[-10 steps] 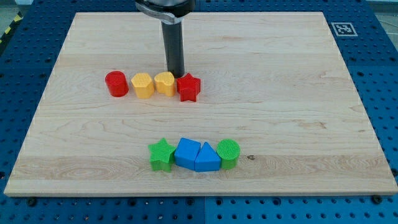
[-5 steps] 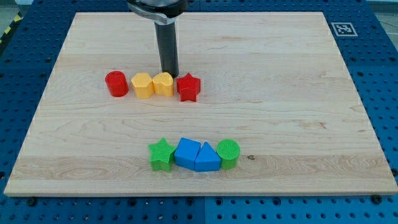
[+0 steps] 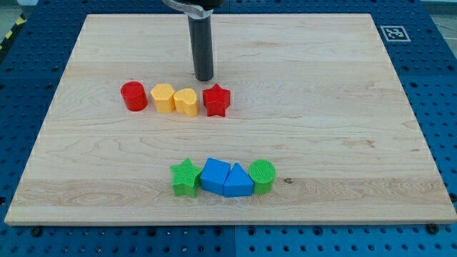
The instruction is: Slightly push the red circle to the left of the yellow hexagon
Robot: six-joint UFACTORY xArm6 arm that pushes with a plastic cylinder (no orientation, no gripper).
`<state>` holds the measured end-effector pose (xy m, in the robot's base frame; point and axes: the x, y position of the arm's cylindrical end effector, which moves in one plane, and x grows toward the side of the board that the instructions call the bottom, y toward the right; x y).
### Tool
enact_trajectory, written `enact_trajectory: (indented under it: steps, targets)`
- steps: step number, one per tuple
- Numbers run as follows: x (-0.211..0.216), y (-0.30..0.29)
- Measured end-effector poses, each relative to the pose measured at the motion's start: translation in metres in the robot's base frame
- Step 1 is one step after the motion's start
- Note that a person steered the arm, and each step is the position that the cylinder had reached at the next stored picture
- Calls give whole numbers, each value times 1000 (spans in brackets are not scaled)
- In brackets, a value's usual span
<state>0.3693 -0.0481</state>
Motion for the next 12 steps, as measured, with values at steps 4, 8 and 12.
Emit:
enact_trajectory:
  steps: [4,8,12]
  targets:
    - [4,-33]
    - [12,-82]
    - [27,-74]
